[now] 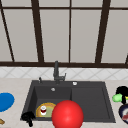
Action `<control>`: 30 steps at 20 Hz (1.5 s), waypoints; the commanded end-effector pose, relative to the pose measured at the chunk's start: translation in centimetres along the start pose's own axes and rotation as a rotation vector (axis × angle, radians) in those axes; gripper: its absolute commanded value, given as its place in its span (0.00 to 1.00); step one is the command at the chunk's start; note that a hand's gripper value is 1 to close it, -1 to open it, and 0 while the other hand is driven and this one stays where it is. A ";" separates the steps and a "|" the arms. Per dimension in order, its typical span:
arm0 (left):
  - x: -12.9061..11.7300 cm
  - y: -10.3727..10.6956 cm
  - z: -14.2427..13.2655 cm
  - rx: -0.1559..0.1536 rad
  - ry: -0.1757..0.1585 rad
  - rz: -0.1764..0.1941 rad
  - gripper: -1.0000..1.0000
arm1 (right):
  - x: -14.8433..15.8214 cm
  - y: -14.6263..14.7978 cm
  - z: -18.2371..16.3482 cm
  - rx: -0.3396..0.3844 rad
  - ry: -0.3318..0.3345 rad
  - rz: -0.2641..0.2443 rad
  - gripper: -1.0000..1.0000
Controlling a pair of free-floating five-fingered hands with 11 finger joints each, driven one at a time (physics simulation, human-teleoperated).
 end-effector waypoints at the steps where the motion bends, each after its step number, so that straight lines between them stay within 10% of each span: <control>1: 0.0 0.0 0.0 0.000 0.000 0.000 0.50 | -2.7 1.4 0.7 -0.013 0.001 -0.034 1.00; 30: 0.0 0.0 0.0 0.000 0.000 0.000 0.50 | -9.0 10.5 0.7 -0.021 0.013 0.003 1.00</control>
